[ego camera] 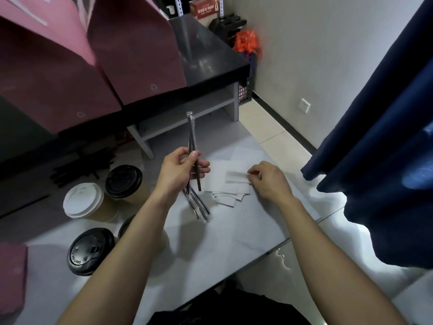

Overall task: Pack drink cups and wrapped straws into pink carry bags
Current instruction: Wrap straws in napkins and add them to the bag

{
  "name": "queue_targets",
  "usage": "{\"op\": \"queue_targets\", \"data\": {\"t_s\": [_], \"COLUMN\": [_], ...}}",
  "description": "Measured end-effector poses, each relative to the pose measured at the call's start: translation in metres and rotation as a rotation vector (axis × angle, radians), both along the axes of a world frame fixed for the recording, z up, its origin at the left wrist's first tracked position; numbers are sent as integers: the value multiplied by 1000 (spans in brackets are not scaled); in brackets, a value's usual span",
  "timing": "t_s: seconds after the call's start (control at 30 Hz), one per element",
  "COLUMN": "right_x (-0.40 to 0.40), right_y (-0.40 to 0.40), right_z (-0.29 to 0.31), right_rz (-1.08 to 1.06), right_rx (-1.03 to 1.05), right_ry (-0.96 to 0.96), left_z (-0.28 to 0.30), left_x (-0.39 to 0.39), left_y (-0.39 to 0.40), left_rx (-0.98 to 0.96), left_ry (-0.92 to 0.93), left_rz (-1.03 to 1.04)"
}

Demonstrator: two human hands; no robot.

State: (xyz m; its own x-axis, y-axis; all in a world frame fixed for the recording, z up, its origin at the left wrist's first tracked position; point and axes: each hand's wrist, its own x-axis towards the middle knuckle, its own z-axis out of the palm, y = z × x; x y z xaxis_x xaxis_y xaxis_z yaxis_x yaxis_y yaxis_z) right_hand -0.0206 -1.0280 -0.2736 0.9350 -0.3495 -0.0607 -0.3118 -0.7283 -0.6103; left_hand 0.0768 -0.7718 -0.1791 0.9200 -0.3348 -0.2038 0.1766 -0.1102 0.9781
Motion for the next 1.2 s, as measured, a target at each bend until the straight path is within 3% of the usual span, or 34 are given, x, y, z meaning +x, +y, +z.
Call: {"op": "queue_targets", "data": {"t_s": [0.1,0.27,0.47,0.63,0.83,0.93,1.0,1.07,1.2], "right_x": [-3,-6,-7,-2,6,5,0,-5,-3], "right_y": [1,8,11,11,18,19,20,24,38], "right_z": [8,31,66,71,69,65,61,61,70], "right_rz": [-41,-168,-166,-238,-349,-373,-292,-78,106], "right_rx": [163,648,1165,1349,1299,1051,768,588,477], "right_ry": [-50,-81,-111,-123,-146,-173,-268,-323,-200], "left_z": [-2,-4,-9,-4,2,6,7,8,12], "left_x": [2,4,-3,-3,-8,-8,-9,-8,-5], "left_y": [-6,-18,-18,-25,-20,-17,-17,-16,-10], "left_rx": [30,87,224,109,5,50,65,73,111], "left_ry": [-8,104,-58,18,-13,-56,-92,-134,-193], "left_rz": [26,-11,-207,-285,-242,-211,-193,-193,-215]}}
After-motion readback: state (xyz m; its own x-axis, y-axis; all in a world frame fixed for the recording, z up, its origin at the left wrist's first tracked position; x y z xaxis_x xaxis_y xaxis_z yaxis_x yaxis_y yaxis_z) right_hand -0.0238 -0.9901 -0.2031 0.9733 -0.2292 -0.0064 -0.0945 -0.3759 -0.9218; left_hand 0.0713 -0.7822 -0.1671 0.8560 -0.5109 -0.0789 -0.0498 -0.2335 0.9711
